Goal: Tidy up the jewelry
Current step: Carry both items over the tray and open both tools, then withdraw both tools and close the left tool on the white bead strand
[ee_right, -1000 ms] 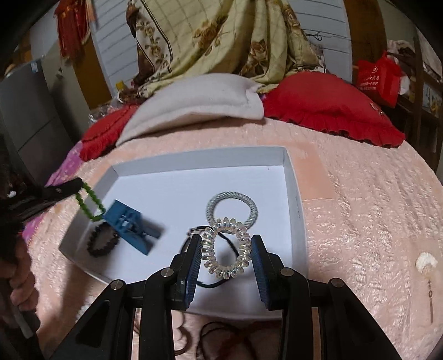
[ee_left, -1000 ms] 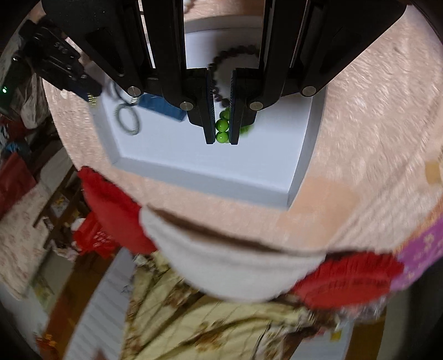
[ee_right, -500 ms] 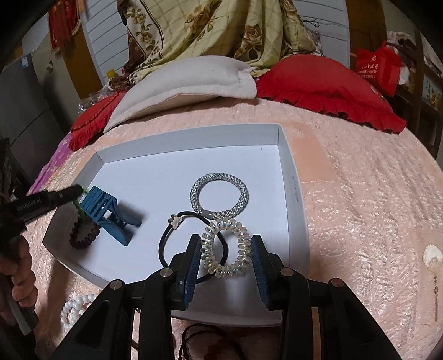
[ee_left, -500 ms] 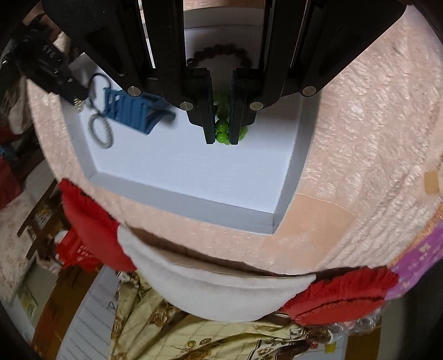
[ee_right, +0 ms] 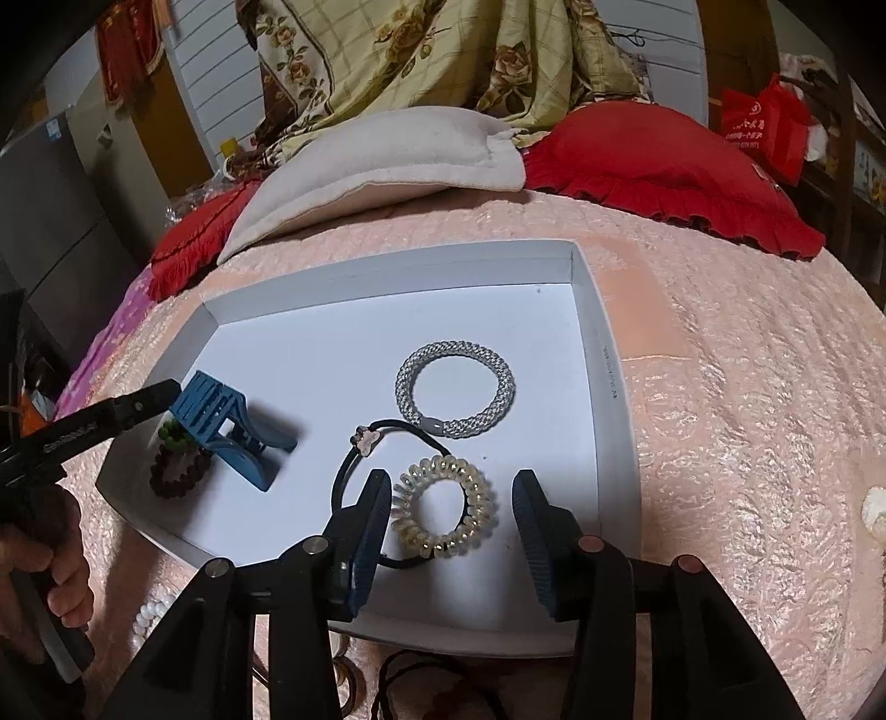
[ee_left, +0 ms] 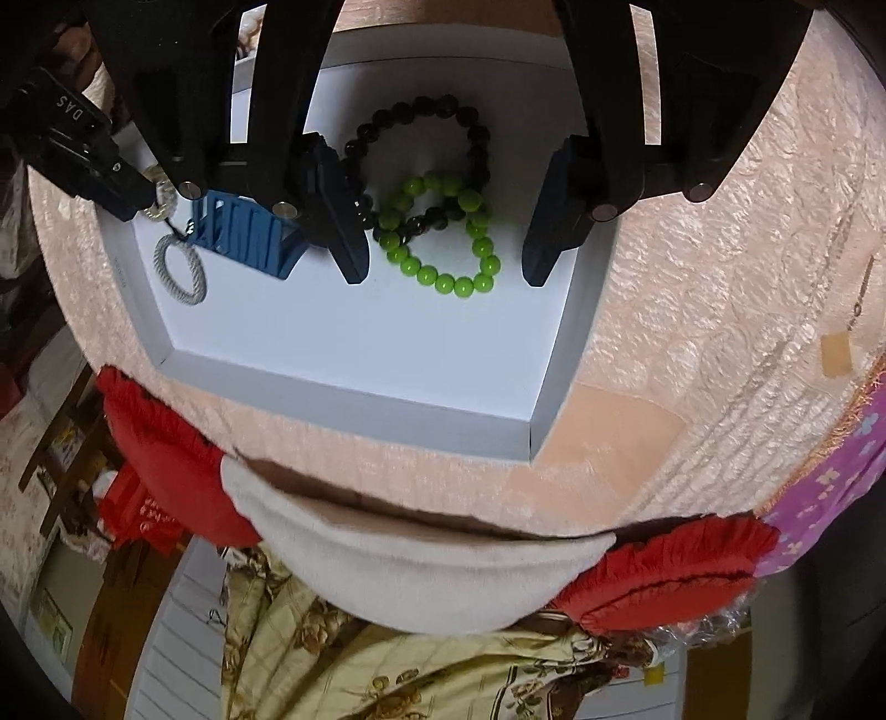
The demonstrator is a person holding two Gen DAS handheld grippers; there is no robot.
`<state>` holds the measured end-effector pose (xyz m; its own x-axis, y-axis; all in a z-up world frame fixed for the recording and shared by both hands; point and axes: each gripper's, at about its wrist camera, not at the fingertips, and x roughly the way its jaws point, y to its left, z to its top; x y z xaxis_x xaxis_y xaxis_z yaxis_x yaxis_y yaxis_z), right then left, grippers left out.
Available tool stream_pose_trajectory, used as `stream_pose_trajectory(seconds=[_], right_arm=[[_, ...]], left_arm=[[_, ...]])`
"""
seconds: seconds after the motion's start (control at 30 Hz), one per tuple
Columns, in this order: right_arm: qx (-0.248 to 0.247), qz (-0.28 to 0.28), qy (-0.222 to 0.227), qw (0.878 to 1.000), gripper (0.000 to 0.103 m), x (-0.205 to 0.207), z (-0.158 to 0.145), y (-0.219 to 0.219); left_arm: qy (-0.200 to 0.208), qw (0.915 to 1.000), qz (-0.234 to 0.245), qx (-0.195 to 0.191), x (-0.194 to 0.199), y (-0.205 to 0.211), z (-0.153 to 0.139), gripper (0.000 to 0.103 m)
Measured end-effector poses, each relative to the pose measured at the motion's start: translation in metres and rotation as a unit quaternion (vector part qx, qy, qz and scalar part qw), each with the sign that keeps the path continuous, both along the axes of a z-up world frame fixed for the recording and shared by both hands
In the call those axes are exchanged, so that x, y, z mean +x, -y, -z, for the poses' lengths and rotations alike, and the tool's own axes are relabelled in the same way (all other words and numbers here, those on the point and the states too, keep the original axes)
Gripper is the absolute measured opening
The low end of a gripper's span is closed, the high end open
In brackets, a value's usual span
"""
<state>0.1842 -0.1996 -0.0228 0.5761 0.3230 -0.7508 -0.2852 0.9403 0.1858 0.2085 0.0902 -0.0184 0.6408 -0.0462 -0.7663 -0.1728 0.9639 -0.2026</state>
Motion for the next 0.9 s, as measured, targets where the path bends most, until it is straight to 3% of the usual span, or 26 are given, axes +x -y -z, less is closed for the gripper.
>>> stream_pose_trajectory(seconds=[0.33,0.53,0.63,0.7,0.9], right_arm=[[0.038,0.049,0.065,0.996,0.043,-0.03,-0.038,0.045],[0.027,0.08,0.054,0.995,0.043,-0.069,-0.033,0.082],[0.016,0.083,0.044,0.995,0.043,-0.09,-0.027,0.092],[0.013,0.076,0.032,0.996,0.043,-0.104,-0.021,0.095],[0.004,0.003,0.029,1.0,0.043,-0.116,-0.014,0.065]], left_arm=[[0.029,0.9992,0.028,0.007,-0.031,-0.002,-0.021,0.058],[0.055,0.995,0.083,0.012,-0.076,0.006,-0.029,0.058],[0.045,0.9907,0.128,0.011,-0.1,0.02,-0.02,0.058],[0.03,0.9876,0.154,0.001,-0.11,0.03,-0.01,0.058],[-0.007,0.9737,0.224,0.042,-0.113,0.069,0.014,0.058]])
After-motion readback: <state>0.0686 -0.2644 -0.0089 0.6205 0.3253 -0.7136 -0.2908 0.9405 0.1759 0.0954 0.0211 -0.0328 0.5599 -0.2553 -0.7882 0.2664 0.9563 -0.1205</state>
